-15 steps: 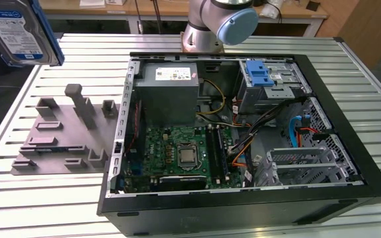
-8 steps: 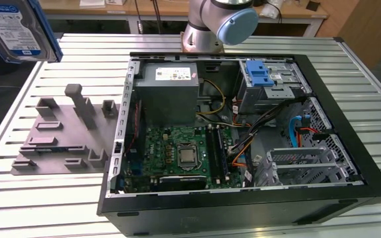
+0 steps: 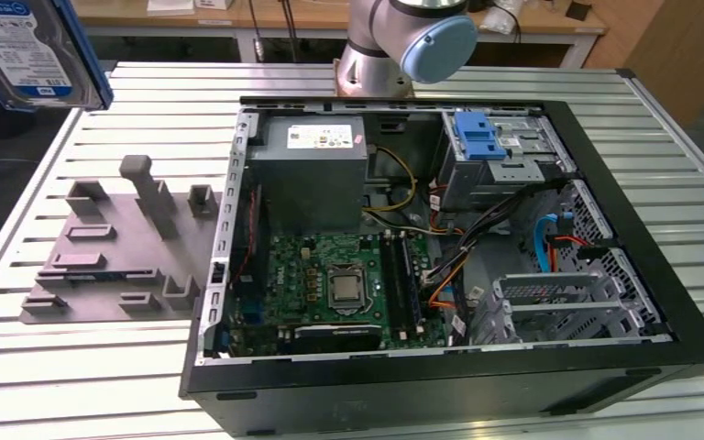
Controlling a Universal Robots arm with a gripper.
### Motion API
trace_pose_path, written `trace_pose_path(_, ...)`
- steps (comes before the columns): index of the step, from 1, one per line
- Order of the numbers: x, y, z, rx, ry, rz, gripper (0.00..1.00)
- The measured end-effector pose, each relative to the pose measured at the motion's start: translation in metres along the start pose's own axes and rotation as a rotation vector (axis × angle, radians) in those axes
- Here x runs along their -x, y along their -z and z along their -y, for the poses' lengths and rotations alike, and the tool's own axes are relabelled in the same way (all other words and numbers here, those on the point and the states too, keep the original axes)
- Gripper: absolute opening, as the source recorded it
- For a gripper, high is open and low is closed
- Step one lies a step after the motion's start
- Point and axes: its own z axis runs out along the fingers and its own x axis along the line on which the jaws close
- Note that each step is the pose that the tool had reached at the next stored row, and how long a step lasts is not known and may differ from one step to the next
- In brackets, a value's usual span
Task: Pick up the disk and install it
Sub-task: 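Pick up the disk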
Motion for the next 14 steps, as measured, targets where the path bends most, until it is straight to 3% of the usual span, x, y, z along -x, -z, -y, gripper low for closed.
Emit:
trace_pose_path(5, -0.0018, 0.0002, 0.0, 0.0004, 0.0, -0.0002, 0.36)
trace_pose_path(14, -0.0222, -0.0002, 0.0007, 0.0002, 0.0, -0.0001, 0.36)
